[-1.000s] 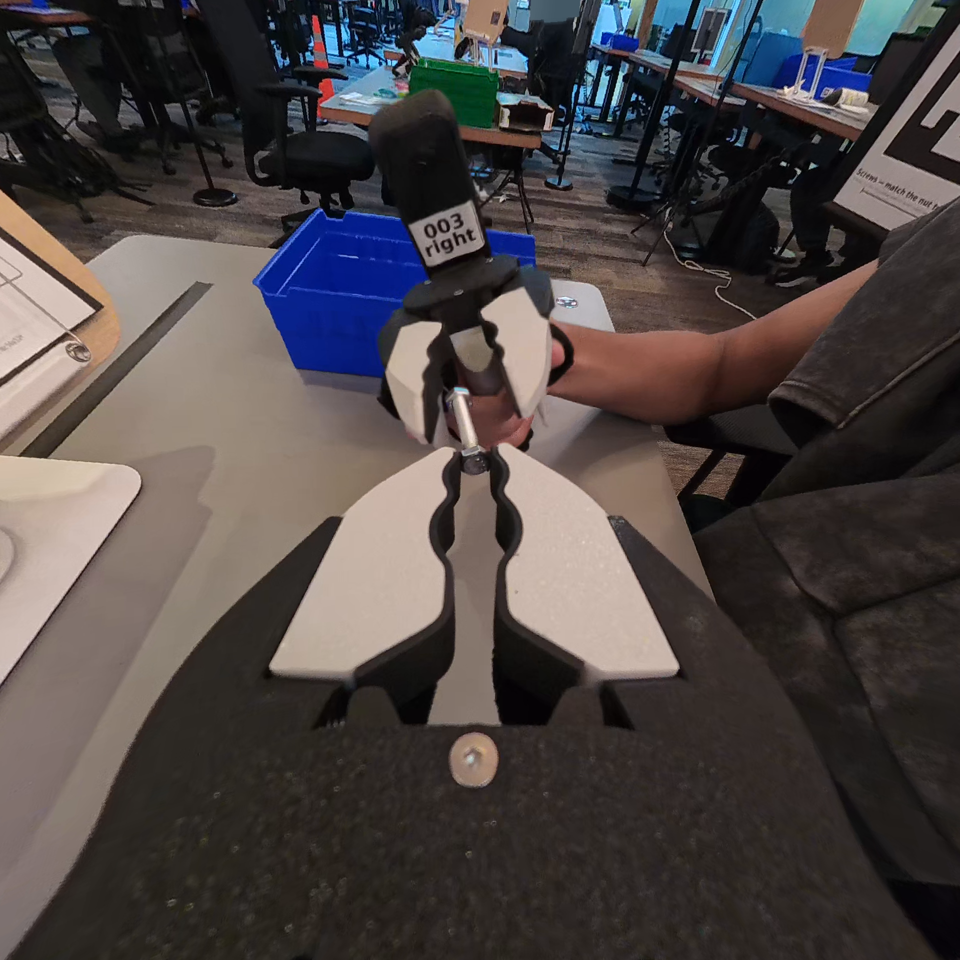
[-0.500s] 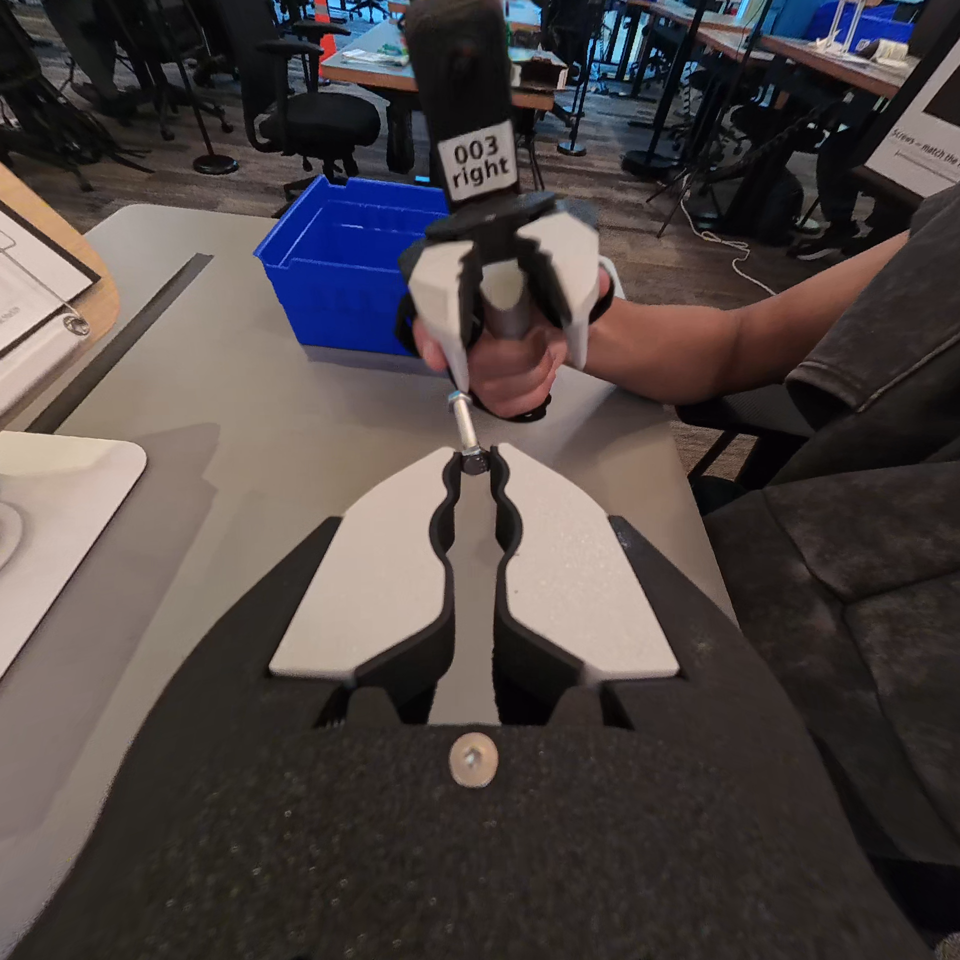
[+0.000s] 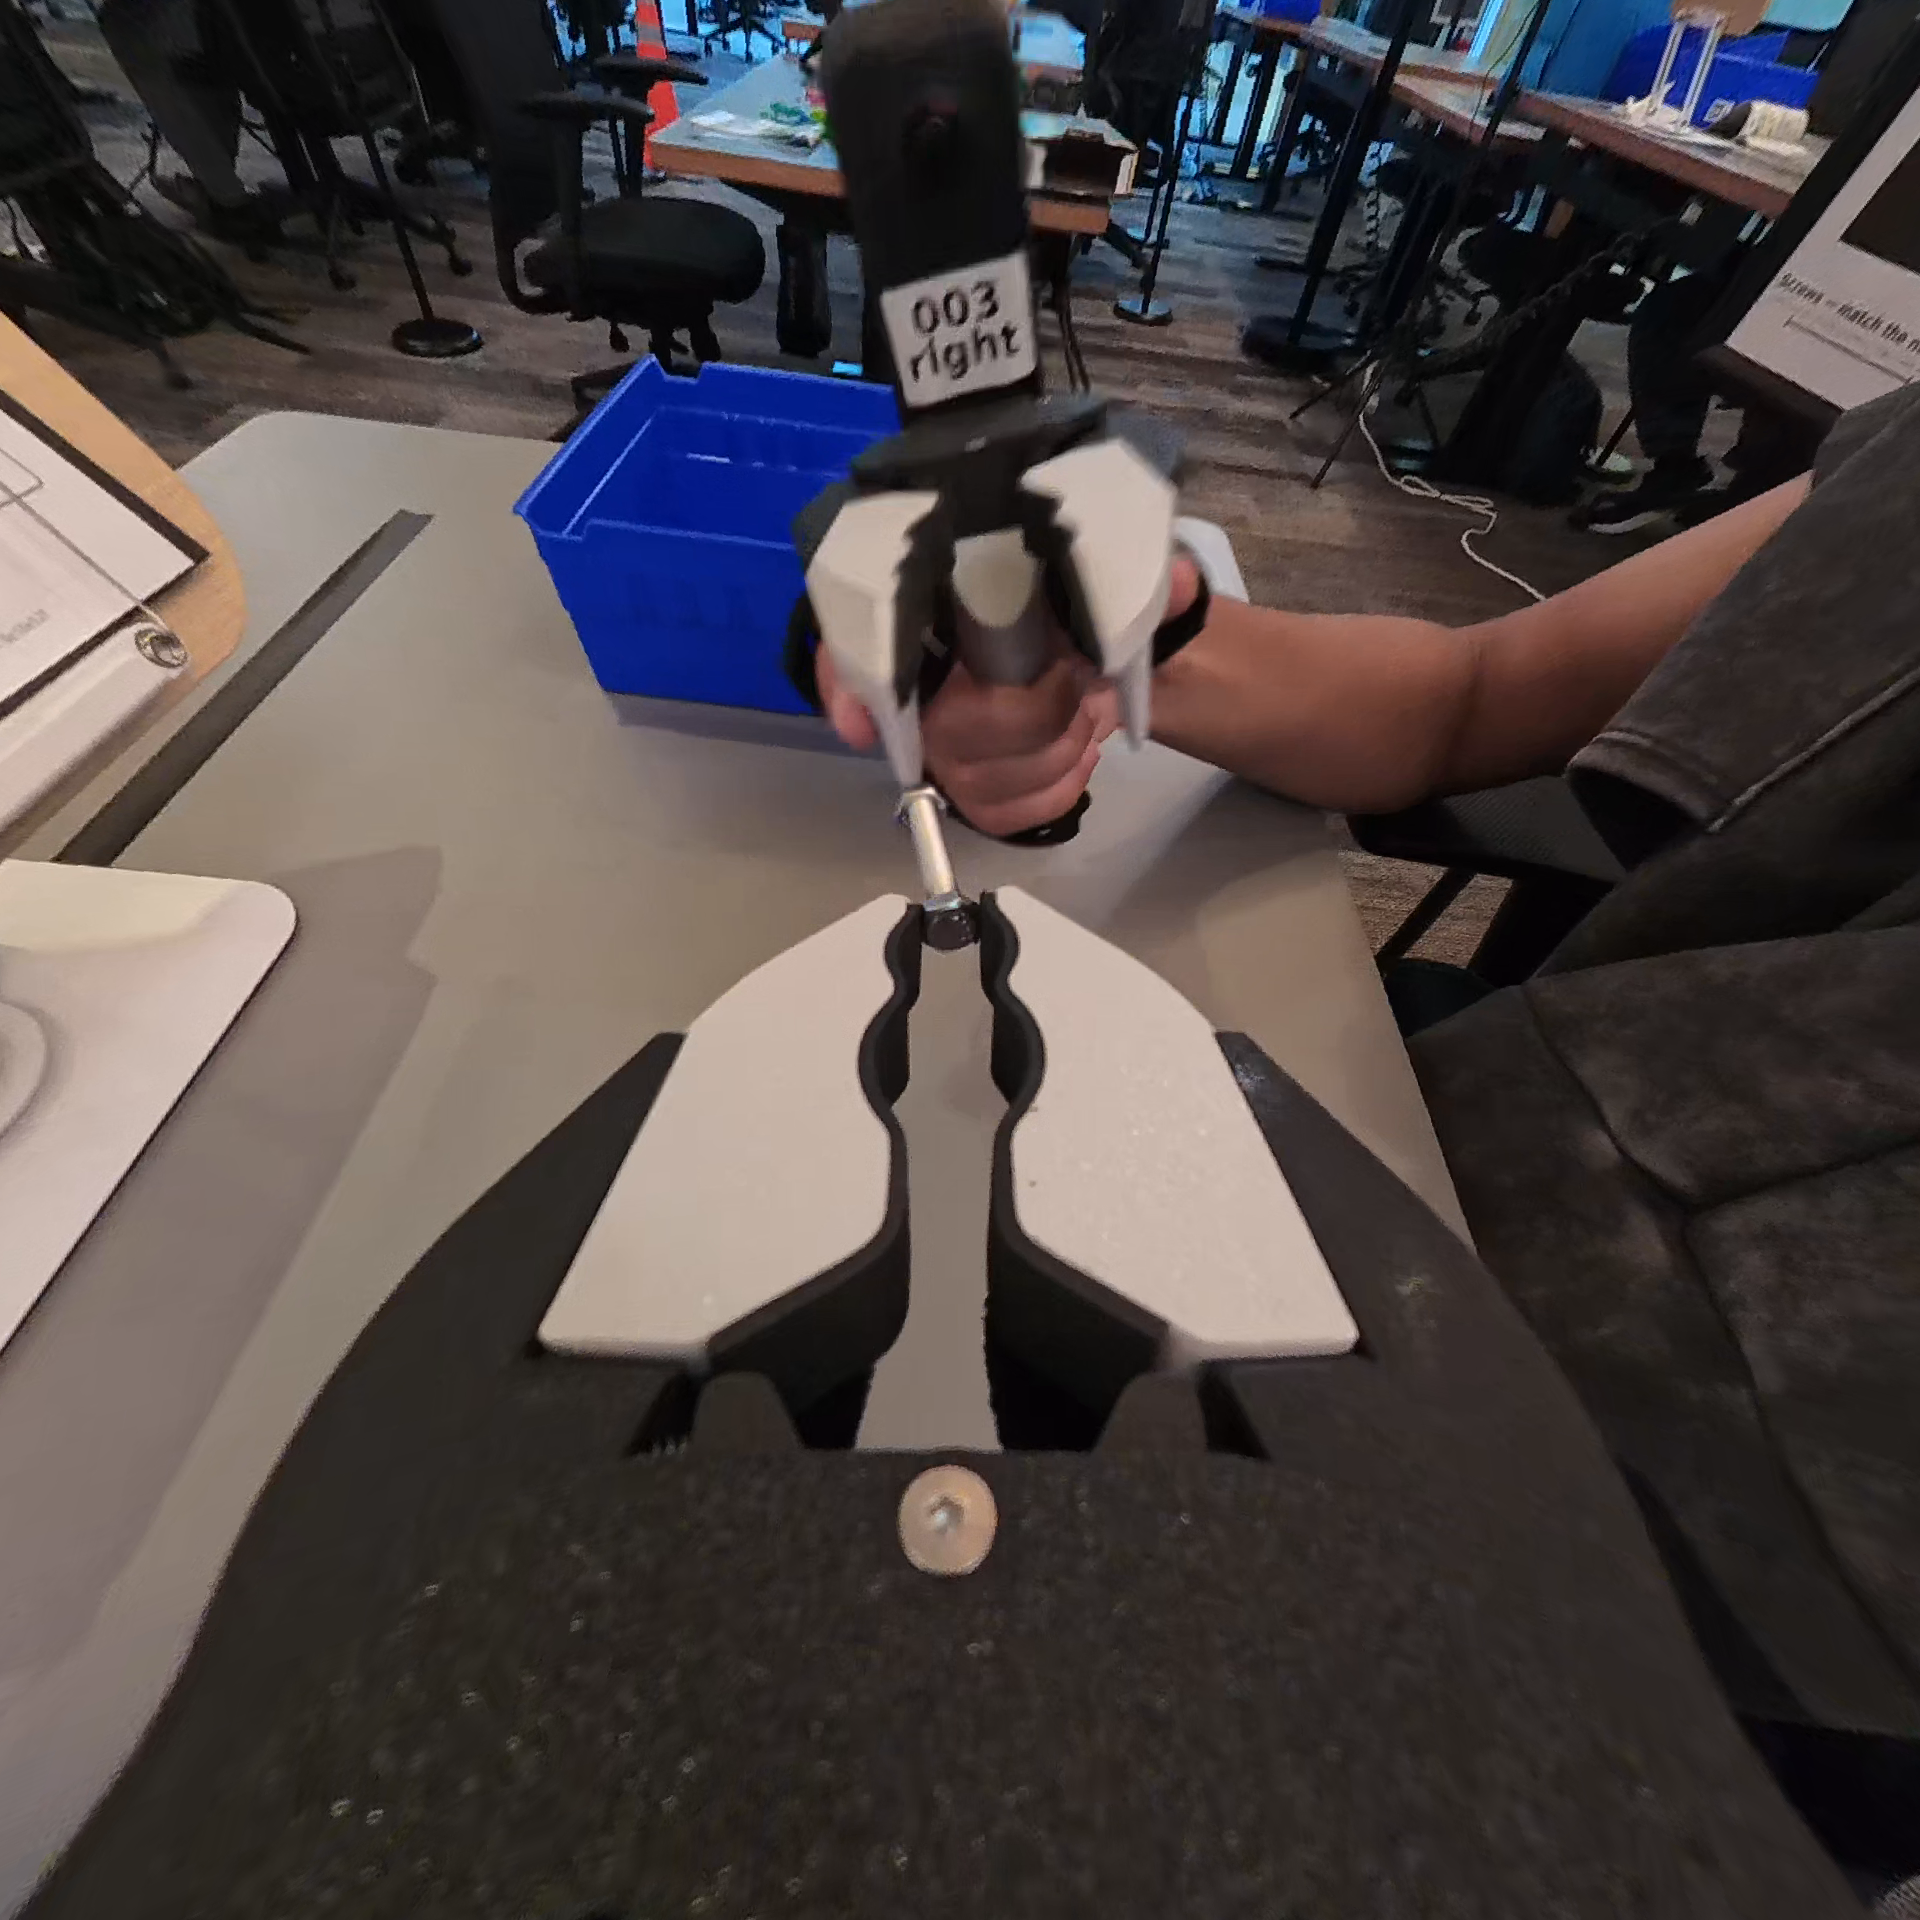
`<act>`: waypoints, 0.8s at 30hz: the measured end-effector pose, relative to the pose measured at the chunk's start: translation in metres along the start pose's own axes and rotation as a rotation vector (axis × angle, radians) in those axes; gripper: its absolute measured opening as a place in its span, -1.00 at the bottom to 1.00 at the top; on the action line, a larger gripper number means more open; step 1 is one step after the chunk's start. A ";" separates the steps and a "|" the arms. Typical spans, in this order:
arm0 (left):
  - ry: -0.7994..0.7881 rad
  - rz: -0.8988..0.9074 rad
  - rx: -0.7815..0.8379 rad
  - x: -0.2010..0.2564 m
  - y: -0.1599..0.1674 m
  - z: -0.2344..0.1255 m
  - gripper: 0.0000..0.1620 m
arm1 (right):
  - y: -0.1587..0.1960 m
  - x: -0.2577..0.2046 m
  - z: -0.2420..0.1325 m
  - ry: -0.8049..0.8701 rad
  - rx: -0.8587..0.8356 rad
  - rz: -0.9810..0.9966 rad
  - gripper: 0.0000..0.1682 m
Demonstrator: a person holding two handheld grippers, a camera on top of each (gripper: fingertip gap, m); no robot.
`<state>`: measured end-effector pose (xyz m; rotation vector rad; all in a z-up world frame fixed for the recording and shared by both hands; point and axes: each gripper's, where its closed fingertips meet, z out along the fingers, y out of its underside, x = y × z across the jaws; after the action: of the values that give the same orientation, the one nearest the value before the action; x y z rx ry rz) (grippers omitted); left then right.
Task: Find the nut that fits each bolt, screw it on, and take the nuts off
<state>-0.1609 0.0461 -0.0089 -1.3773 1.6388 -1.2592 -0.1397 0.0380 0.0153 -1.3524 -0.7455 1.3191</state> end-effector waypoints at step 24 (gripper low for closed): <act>-0.138 -0.010 0.012 -0.018 -0.009 -0.010 -0.88 | -0.004 0.042 -0.014 0.236 0.019 -0.023 -0.55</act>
<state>-0.1630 0.0663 0.0007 -1.4337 1.5304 -1.1511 -0.1169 0.0751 0.0042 -1.4504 -0.5838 1.1217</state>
